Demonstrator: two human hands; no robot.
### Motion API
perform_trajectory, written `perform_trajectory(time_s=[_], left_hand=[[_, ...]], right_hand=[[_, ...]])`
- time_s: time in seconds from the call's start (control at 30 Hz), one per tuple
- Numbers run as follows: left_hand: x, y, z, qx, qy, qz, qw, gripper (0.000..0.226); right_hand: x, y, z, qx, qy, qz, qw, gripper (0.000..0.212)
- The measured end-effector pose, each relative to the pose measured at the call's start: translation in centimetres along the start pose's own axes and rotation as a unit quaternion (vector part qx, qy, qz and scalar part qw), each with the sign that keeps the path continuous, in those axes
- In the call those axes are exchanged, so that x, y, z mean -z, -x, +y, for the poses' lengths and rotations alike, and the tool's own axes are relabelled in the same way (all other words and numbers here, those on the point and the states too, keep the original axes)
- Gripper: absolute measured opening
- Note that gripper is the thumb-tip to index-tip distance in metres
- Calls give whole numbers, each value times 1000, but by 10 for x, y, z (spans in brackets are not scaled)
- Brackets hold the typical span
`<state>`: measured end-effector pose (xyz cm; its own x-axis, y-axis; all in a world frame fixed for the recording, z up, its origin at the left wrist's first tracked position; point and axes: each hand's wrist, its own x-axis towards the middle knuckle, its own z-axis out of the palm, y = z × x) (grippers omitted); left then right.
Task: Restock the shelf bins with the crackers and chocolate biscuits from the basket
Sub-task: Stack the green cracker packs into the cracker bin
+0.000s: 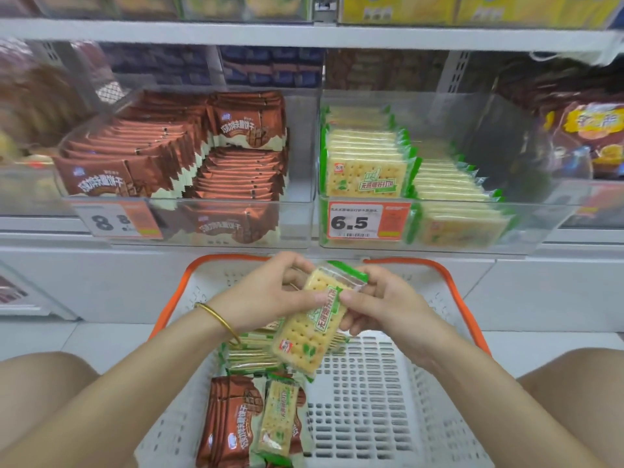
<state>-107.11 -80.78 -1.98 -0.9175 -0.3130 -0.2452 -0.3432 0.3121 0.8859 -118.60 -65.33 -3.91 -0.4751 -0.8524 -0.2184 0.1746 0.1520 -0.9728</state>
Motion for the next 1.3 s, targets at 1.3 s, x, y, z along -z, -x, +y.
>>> perform_trajectory(time_s=[1.3], left_hand=[[16, -45, 30, -237, -436, 280, 822, 38]], right_hand=[[59, -56, -90, 168, 453, 369, 794, 42]])
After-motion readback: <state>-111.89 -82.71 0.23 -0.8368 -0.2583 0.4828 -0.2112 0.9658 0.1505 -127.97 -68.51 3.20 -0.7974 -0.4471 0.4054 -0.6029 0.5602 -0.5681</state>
